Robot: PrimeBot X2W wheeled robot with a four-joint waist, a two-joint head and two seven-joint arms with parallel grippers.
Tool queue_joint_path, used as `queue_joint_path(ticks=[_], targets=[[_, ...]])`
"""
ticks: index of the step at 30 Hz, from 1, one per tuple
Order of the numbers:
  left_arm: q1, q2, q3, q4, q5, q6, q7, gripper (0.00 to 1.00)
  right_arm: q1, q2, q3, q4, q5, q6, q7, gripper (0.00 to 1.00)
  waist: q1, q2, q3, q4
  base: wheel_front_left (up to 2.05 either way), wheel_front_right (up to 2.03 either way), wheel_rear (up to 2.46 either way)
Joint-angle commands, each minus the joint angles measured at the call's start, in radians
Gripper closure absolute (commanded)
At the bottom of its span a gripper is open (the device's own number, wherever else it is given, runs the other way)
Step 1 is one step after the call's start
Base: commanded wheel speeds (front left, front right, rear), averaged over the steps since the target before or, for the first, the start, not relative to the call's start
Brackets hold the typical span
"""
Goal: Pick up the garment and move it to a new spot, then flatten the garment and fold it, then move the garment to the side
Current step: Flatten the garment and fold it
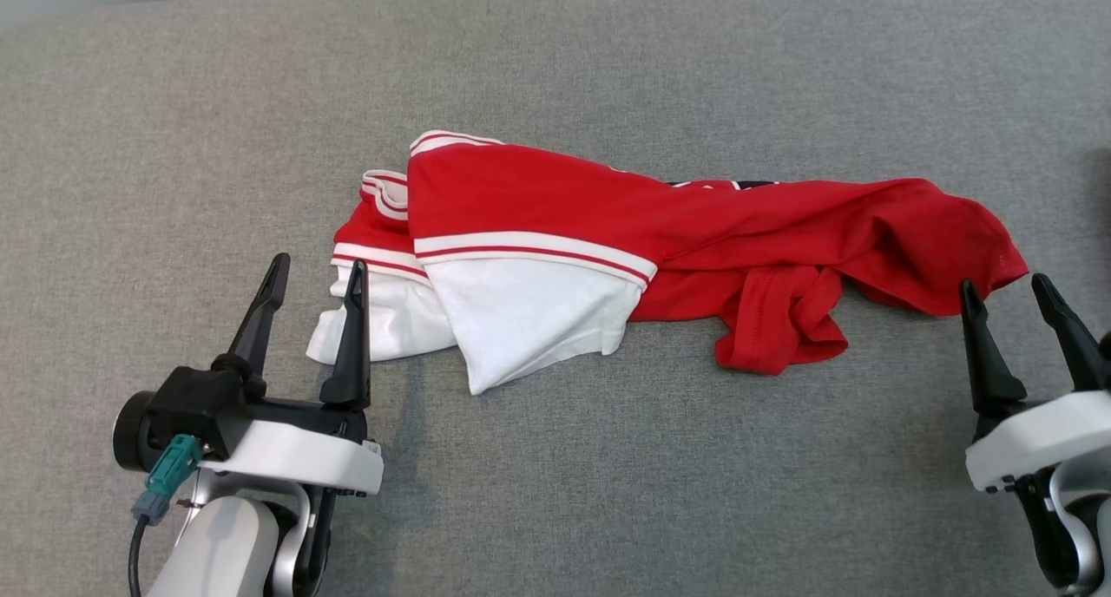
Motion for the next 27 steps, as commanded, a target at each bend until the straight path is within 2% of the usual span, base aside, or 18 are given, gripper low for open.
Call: queue_joint_path(ticks=[1, 8, 15, 27], targets=[[0.002, 0.004, 0.003, 0.002, -0.001, 0.006, -0.005, 0.0, 0.015, 0.003, -0.01, -0.012, -0.008, -0.001, -0.004, 0.0, 0.0, 0.0, -0.007, -0.003, 0.0, 0.0, 0.0], [0.035, 0.012, 0.013, 0.006, -0.009, 0.016, -0.007, 0.0, 0.081, 0.04, -0.052, -0.148, -0.058, 0.0, 0.009, 0.0, 0.0, 0.0, -0.062, -0.017, 0.0, 0.0, 0.0], [0.078, 0.031, 0.013, -0.006, -0.009, 0.03, 0.008, 0.0, 0.12, 0.062, -0.026, -0.262, -0.067, 0.0, 0.041, 0.0, 0.0, 0.0, -0.129, -0.022, 0.0, 0.0, 0.0], [0.131, 0.056, 0.01, -0.044, -0.013, 0.047, 0.037, 0.0, 0.195, 0.091, -0.019, -0.323, -0.059, 0.0, 0.071, 0.0, 0.0, 0.0, -0.177, -0.021, 0.0, 0.0, 0.0]])
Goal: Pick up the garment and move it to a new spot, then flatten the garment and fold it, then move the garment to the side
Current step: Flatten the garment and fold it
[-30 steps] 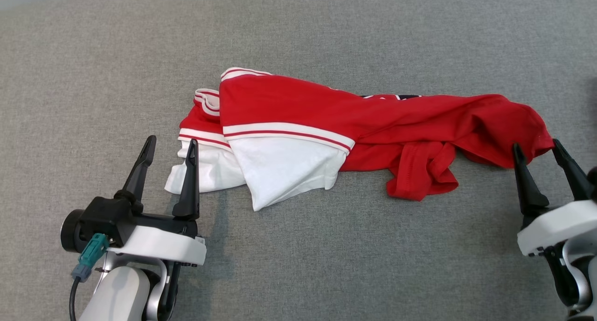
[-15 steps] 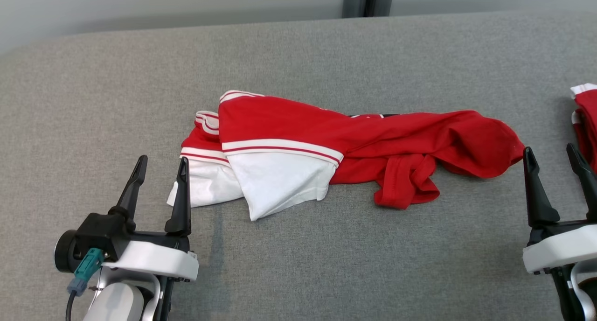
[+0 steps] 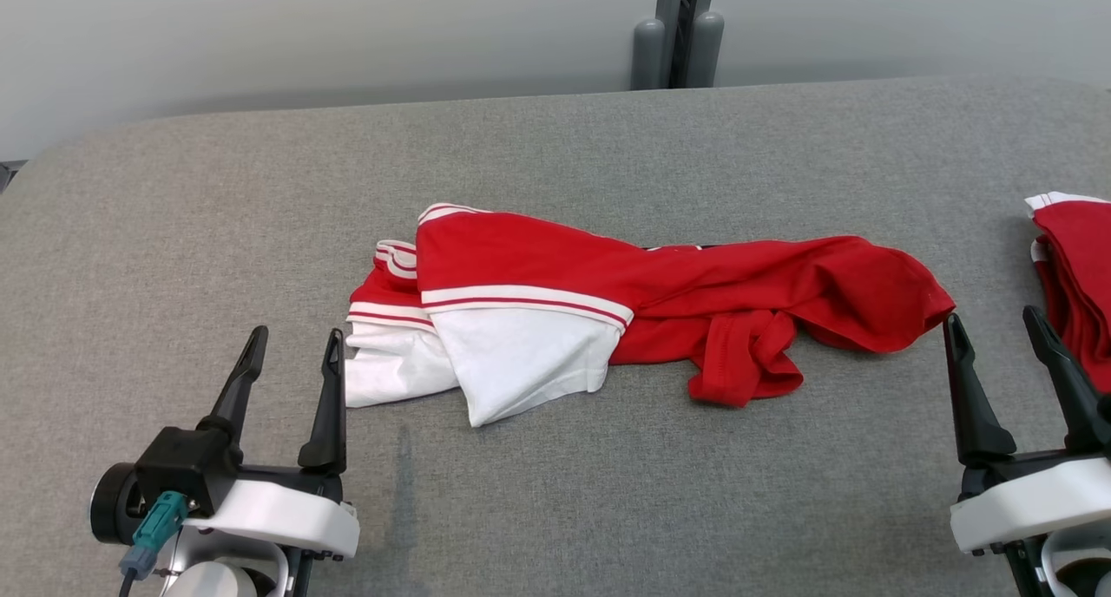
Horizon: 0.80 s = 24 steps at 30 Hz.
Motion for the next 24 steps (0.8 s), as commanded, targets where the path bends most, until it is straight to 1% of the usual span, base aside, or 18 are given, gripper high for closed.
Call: queue_joint_path(ticks=[1, 6, 9, 12, 14, 17, 19, 21, 24], targets=[[0.004, 0.007, 0.0, -0.006, -0.005, 0.006, 0.001, 0.0, 0.012, 0.0, -0.005, -0.007, 0.003, 0.0, 0.006, 0.0, 0.0, 0.0, -0.001, 0.001, 0.0, 0.0, 0.0], [0.004, 0.011, -0.002, -0.02, -0.004, 0.01, 0.006, 0.0, 0.01, 0.005, -0.004, -0.017, 0.008, 0.0, 0.006, 0.0, 0.0, 0.0, 0.004, 0.0, 0.0, 0.0, 0.0], [-0.024, 0.011, -0.013, -0.027, -0.003, -0.002, 0.016, 0.0, -0.002, 0.006, -0.001, -0.02, 0.011, 0.0, 0.005, 0.0, 0.0, 0.0, 0.018, -0.004, 0.0, 0.0, 0.0], [-0.054, 0.006, -0.042, -0.021, -0.008, -0.029, 0.04, 0.0, -0.009, 0.007, 0.004, -0.016, 0.016, 0.0, 0.006, 0.0, 0.0, 0.0, 0.035, -0.011, 0.0, 0.0, 0.0], [-0.07, 0.0, -0.07, -0.004, -0.017, -0.056, 0.073, 0.0, -0.016, 0.008, 0.01, -0.011, 0.016, 0.0, 0.003, 0.0, 0.0, 0.0, 0.046, -0.019, 0.0, 0.0, 0.0], [-0.083, -0.014, -0.12, 0.033, -0.04, -0.097, 0.142, 0.0, -0.024, 0.009, 0.022, -0.003, 0.02, 0.0, -0.001, 0.0, 0.0, 0.0, 0.06, -0.035, 0.0, 0.0, 0.0], [-0.077, -0.023, -0.148, 0.061, -0.058, -0.118, 0.186, 0.0, -0.027, 0.011, 0.026, 0.003, 0.024, 0.0, -0.003, 0.0, 0.0, 0.0, 0.069, -0.045, 0.0, 0.0, 0.0], [-0.066, -0.032, -0.168, 0.092, -0.075, -0.131, 0.227, 0.0, -0.03, 0.012, 0.03, 0.009, 0.029, 0.0, -0.004, 0.0, 0.0, 0.0, 0.078, -0.053, 0.0, 0.0, 0.0], [-0.067, -0.041, -0.181, 0.138, -0.092, -0.133, 0.266, 0.0, -0.037, 0.014, 0.035, 0.017, 0.032, 0.0, -0.011, 0.0, 0.0, 0.0, 0.093, -0.063, 0.0, 0.0, 0.0]])
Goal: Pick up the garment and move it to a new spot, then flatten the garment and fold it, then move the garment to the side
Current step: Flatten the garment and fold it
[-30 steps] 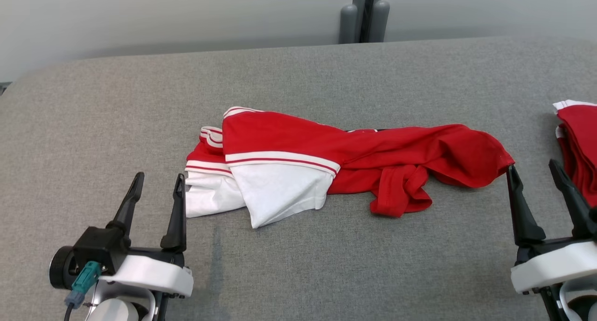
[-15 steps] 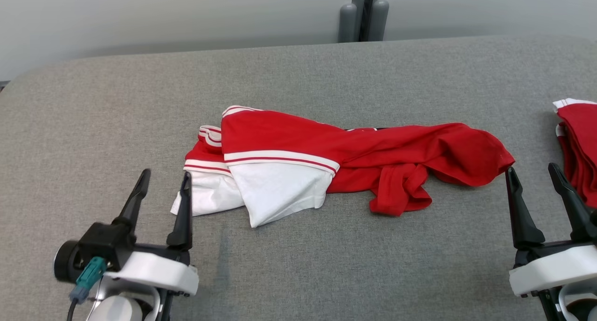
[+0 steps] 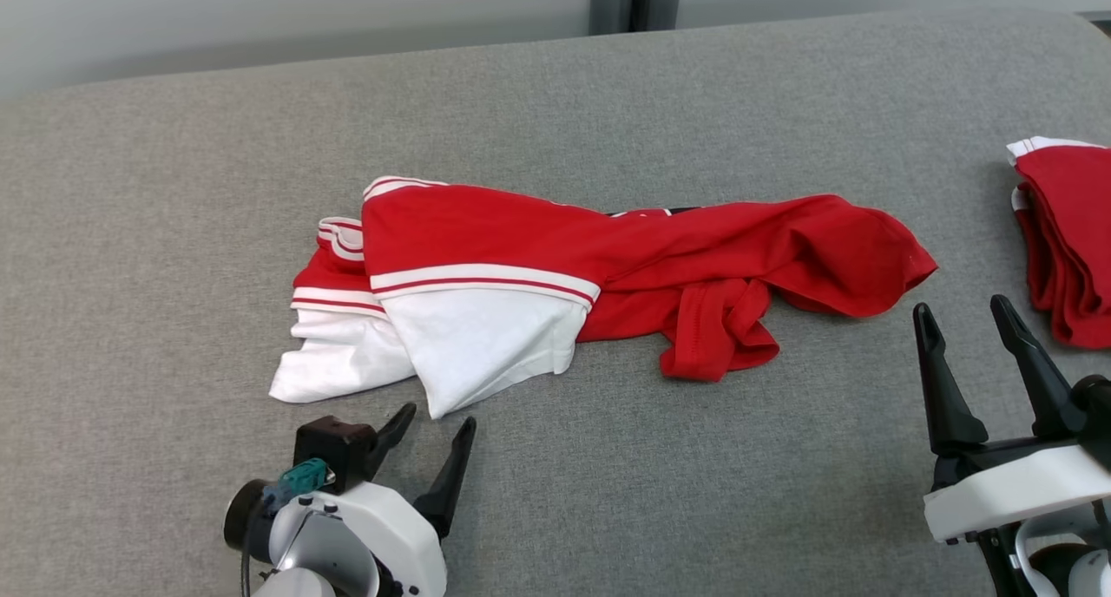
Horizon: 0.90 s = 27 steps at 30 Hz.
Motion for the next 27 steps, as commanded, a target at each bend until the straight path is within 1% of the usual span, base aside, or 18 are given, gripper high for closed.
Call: queue_joint_path(ticks=[1, 6, 7, 8, 12, 16, 20, 21, 27], targets=[[-0.009, 0.004, 0.0, 0.021, -0.002, 0.001, 0.009, 0.0, -0.013, -0.002, -0.001, 0.004, 0.007, 0.0, -0.01, 0.0, 0.0, -0.0001, 0.011, -0.008, 0.0, 0.0, 0.0], [-0.038, -0.004, 0.004, 0.063, -0.005, -0.009, -0.017, 0.0, -0.022, -0.001, -0.003, 0.013, 0.009, 0.0, -0.015, 0.0, 0.0, -0.0001, 0.027, -0.018, 0.0, 0.0, 0.0], [-0.043, -0.002, 0.005, 0.066, -0.005, -0.011, -0.027, 0.52, -0.022, -0.001, -0.007, 0.015, 0.011, 0.0, -0.015, 0.0, 0.0, -0.0001, 0.028, -0.019, 0.0, 0.0, 0.0], [-0.047, 0.0, 0.008, 0.067, -0.005, -0.016, -0.037, 1.0, -0.021, -0.001, -0.011, 0.017, 0.011, 0.0, -0.015, 0.0, 0.0, -0.0001, 0.029, -0.02, 0.0, 0.0, 0.0], [-0.058, 0.005, 0.009, 0.075, -0.013, -0.026, -0.043, 1.0, -0.017, -0.003, -0.034, 0.033, 0.013, 0.0, -0.011, 0.0, 0.0, -0.0001, 0.029, -0.021, 0.0, 0.0, 0.0], [-0.059, 0.008, 0.01, 0.068, -0.013, -0.02, -0.052, 1.0, -0.029, -0.023, -0.06, 0.08, 0.014, 0.0, -0.004, 0.0, 0.0, -0.0001, 0.03, -0.017, 0.0, 0.0, 0.0], [-0.067, 0.009, 0.007, 0.057, -0.008, -0.017, -0.053, 1.0, -0.078, -0.052, -0.053, 0.159, 0.026, 0.0, -0.011, 0.0, 0.0, -0.0001, 0.041, -0.006, 0.0, 0.0, 0.0], [-0.067, 0.009, 0.007, 0.057, -0.008, -0.017, -0.053, 1.0, -0.078, -0.052, -0.053, 0.159, 0.026, 0.0, -0.011, 0.0, 0.0, -0.0001, 0.041, -0.006, 0.0, 0.0, 0.0], [-0.087, 0.011, -0.004, 0.043, 0.002, -0.016, -0.055, 1.0, -0.205, -0.094, -0.015, 0.312, 0.04, -0.001, -0.047, 0.0, 0.0, -0.0001, 0.068, 0.017, 0.0, 0.0, 0.0]])
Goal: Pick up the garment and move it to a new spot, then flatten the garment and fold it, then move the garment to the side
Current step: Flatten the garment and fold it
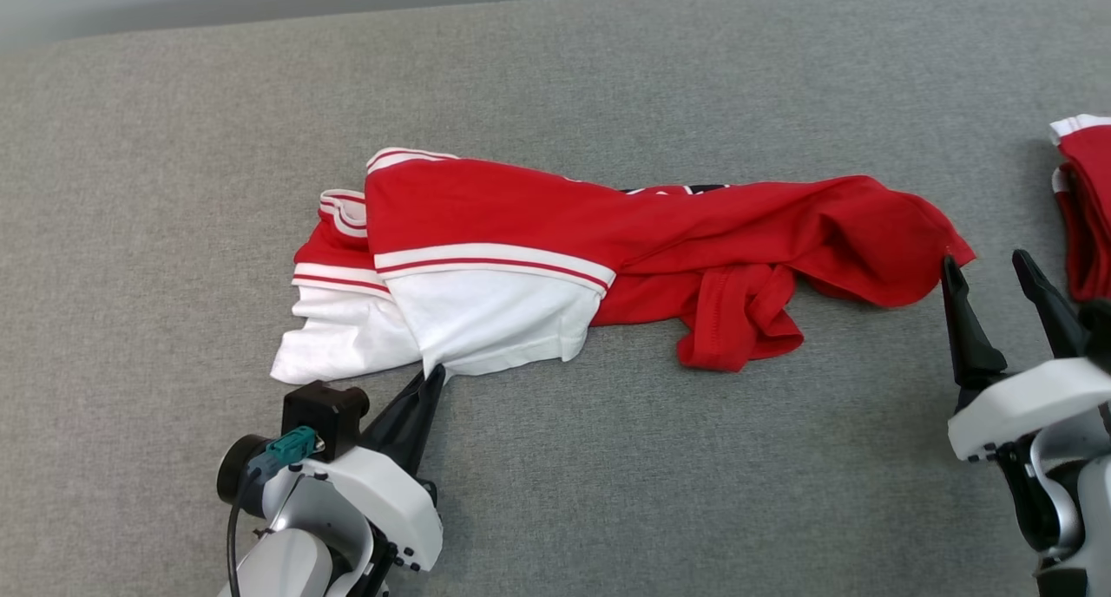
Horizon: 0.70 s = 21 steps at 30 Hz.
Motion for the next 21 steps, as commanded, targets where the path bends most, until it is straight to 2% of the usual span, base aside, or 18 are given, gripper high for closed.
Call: queue_joint_path(ticks=[1, 2, 3, 4, 5, 6, 9, 13, 21], targets=[[-0.019, 0.004, 0.0, -0.004, 0.005, 0.003, -0.005, 1.0, -0.015, -0.012, 0.001, 0.016, 0.006, -0.001, -0.009, 0.0, 0.0, 0.0, 0.008, 0.008, 0.0, 0.0, 0.0], [-0.021, 0.004, -0.002, -0.005, 0.007, 0.004, -0.004, 1.0, -0.035, -0.015, 0.01, 0.044, 0.009, -0.001, -0.012, 0.0, 0.0, 0.0, 0.013, 0.013, 0.0, 0.0, 0.0], [-0.026, 0.003, -0.004, -0.007, 0.009, 0.005, -0.007, 1.0, -0.07, -0.025, 0.024, 0.096, 0.013, -0.001, -0.012, 0.07, 0.0, 0.0, 0.021, 0.022, 0.0, 0.0, 0.0], [-0.03, 0.002, -0.004, -0.009, 0.01, 0.005, -0.012, 1.0, -0.085, -0.032, 0.029, 0.12, 0.013, -0.001, -0.014, 0.47, 0.0, 0.0, 0.025, 0.026, 0.0, 0.0, 0.0], [-0.032, 0.001, -0.003, -0.011, 0.012, 0.007, -0.016, 1.0, -0.097, -0.036, 0.034, 0.143, 0.02, -0.001, -0.014, 0.66, 0.0, 0.0, 0.028, 0.03, 0.0, 0.0, 0.0], [-0.033, 0.0, -0.001, -0.014, 0.012, 0.009, -0.022, 1.0, -0.11, -0.041, 0.038, 0.16, 0.022, -0.001, -0.022, 1.0, 0.0, 0.0, 0.031, 0.033, 0.0, 0.0, 0.0], [-0.037, 0.0, 0.005, -0.032, 0.017, 0.016, -0.049, 1.0, -0.136, -0.055, 0.049, 0.186, 0.029, -0.001, -0.048, 1.0, 0.0, 0.0, 0.034, 0.037, 0.0, 0.0, 0.0], [-0.042, 0.013, 0.03, -0.078, 0.021, 0.03, -0.086, 1.0, -0.152, -0.072, 0.047, 0.147, 0.035, -0.001, -0.081, 1.0, 0.0, 0.0, 0.031, 0.032, 0.0, 0.0, 0.0], [-0.097, 0.075, 0.116, -0.295, 0.033, 0.073, -0.113, 1.0, -0.177, -0.105, 0.022, -0.085, 0.021, -0.001, -0.06, 1.0, 0.0, 0.0, -0.007, 0.014, 0.0, 0.0, 0.0]])
